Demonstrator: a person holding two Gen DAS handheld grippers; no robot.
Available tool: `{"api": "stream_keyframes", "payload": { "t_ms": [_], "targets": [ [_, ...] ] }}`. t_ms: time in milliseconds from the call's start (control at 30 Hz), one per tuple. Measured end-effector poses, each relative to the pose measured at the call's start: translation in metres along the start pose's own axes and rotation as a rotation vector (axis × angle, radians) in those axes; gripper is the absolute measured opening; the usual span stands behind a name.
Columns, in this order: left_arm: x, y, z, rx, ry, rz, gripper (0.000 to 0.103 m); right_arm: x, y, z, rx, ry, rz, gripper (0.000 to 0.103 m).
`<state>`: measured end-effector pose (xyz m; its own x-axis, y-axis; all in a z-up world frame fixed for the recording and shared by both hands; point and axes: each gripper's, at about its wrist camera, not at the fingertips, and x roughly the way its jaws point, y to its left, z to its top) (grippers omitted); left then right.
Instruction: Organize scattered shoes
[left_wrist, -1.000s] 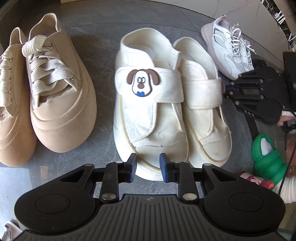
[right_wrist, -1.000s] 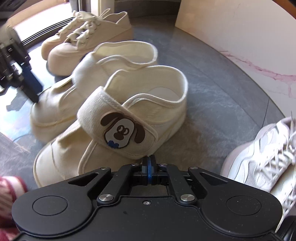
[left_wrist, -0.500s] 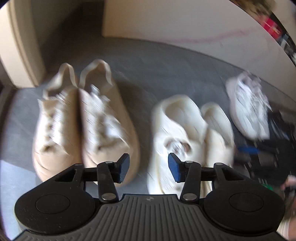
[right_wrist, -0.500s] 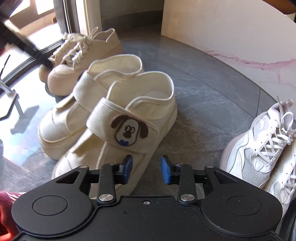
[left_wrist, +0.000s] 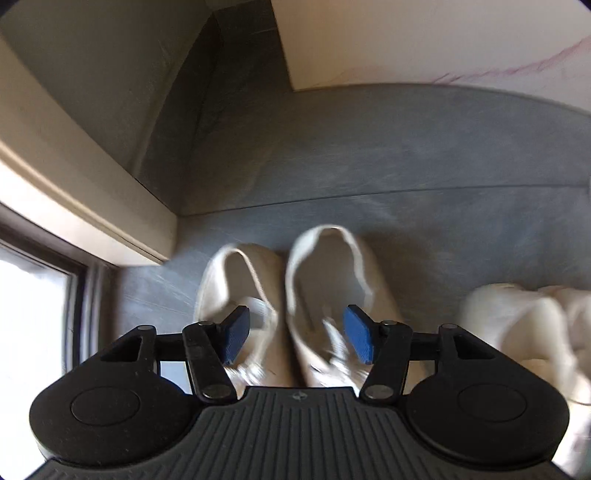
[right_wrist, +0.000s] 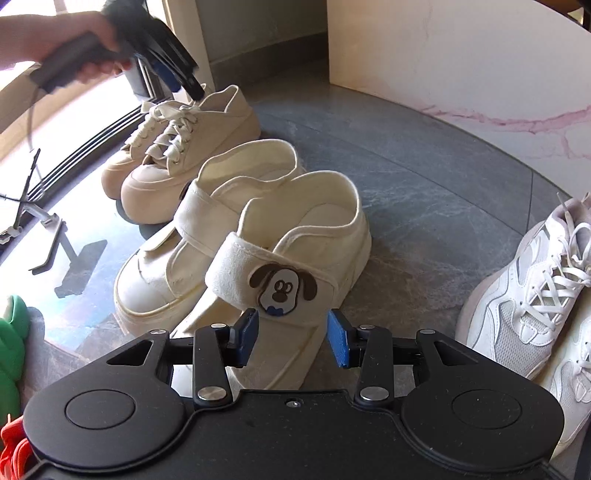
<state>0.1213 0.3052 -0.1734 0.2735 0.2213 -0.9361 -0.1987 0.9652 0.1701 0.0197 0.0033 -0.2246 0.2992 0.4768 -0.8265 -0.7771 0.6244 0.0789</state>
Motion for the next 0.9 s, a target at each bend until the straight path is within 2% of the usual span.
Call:
{"api": "stream_keyframes", "payload": {
  "t_ms": [133,267,300,333,400,433,467,667,900],
  "targets": [
    [0.020,0.013,0.003,-0.086,0.028,-0.045,0.055,-0.005,-0.007,-0.006,0.003,0.002,0.005,0.039],
    [0.028,0.015,0.003,-0.126,0.027,-0.069,0.054,-0.006,-0.014,-0.011,0.016,0.016,0.006,0.039],
    [0.032,0.014,0.003,-0.134,0.019,-0.075,0.051,-0.006,-0.015,-0.011,0.021,0.018,0.007,0.039],
    [0.033,0.014,0.003,-0.139,0.016,-0.082,0.039,-0.005,-0.016,-0.012,0.025,0.022,0.009,0.039],
    [0.035,0.014,0.005,-0.149,0.014,-0.074,0.026,-0.005,-0.018,-0.013,0.028,0.025,0.011,0.039],
    [0.036,0.015,0.006,-0.149,0.011,-0.065,0.016,-0.004,-0.019,-0.013,0.028,0.026,0.012,0.039],
    [0.036,0.015,0.006,-0.134,0.006,-0.054,0.013,-0.002,-0.020,-0.013,0.027,0.028,0.017,0.039],
    [0.039,0.008,0.009,-0.064,-0.015,-0.025,0.008,0.001,-0.021,-0.012,0.026,0.037,0.044,0.039],
    [0.035,-0.003,0.036,-0.020,-0.042,-0.059,0.007,0.007,-0.025,-0.014,0.030,0.061,0.057,0.039]
  ]
}}
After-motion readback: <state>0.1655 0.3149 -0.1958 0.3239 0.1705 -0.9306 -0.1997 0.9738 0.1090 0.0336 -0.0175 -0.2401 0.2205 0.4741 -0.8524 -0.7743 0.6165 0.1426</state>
